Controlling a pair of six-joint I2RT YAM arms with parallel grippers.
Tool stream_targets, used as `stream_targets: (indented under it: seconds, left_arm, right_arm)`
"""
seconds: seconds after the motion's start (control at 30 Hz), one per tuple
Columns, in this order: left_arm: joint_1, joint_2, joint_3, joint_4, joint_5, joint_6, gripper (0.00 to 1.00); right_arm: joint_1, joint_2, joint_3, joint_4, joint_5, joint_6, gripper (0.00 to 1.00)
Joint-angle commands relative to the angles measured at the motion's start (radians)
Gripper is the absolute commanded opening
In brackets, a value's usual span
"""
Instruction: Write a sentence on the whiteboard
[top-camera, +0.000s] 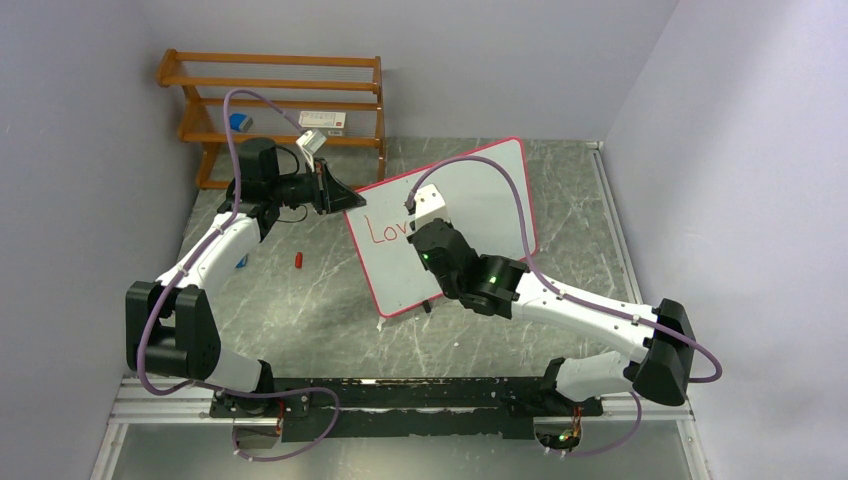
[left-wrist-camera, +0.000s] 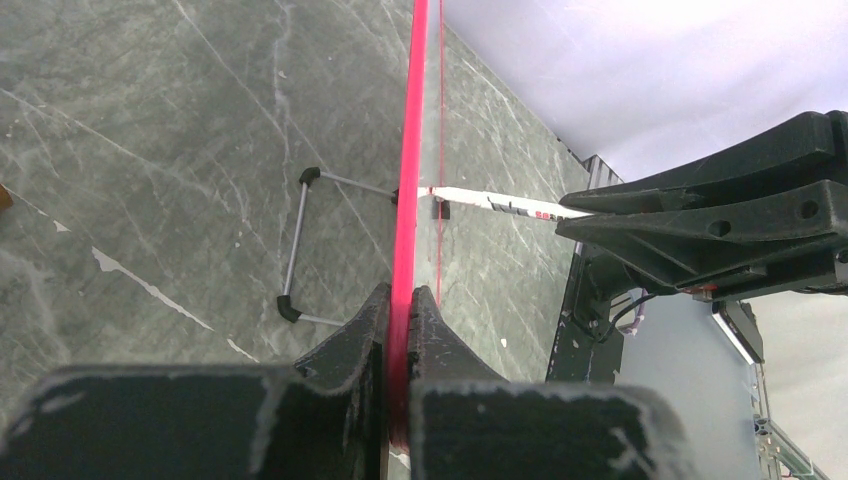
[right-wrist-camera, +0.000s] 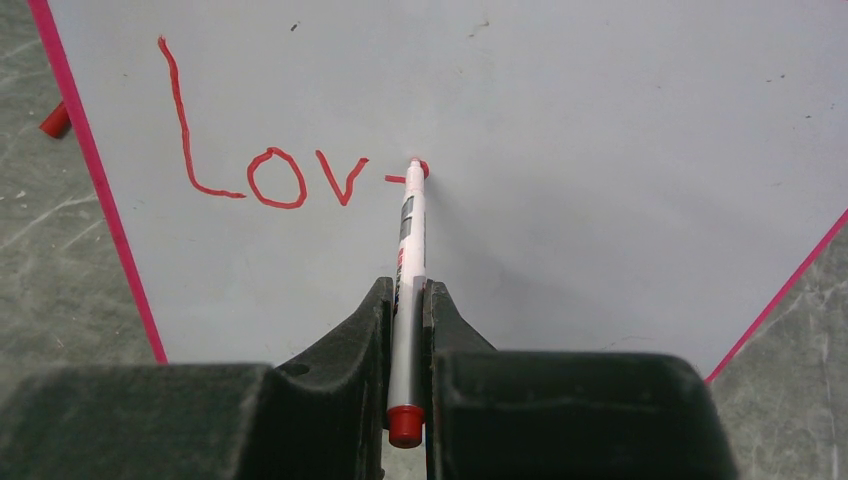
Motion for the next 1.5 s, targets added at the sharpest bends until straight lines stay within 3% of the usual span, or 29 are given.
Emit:
stream_targets:
  seconds: [0.0, 1.47]
  left_arm:
    - [-0.029, 0.026, -0.010, -0.078, -0.019, 0.045, 0.05]
    - [-0.029, 0.026, -0.009, -0.084, -0.024, 0.050, 0.05]
  right_arm:
    - [-0.007, 0.012, 0.018, 0.046, -0.028, 0.005, 0.00]
    - [0.008, 0.009, -0.016, -0.057, -0.078, 0.052, 0.00]
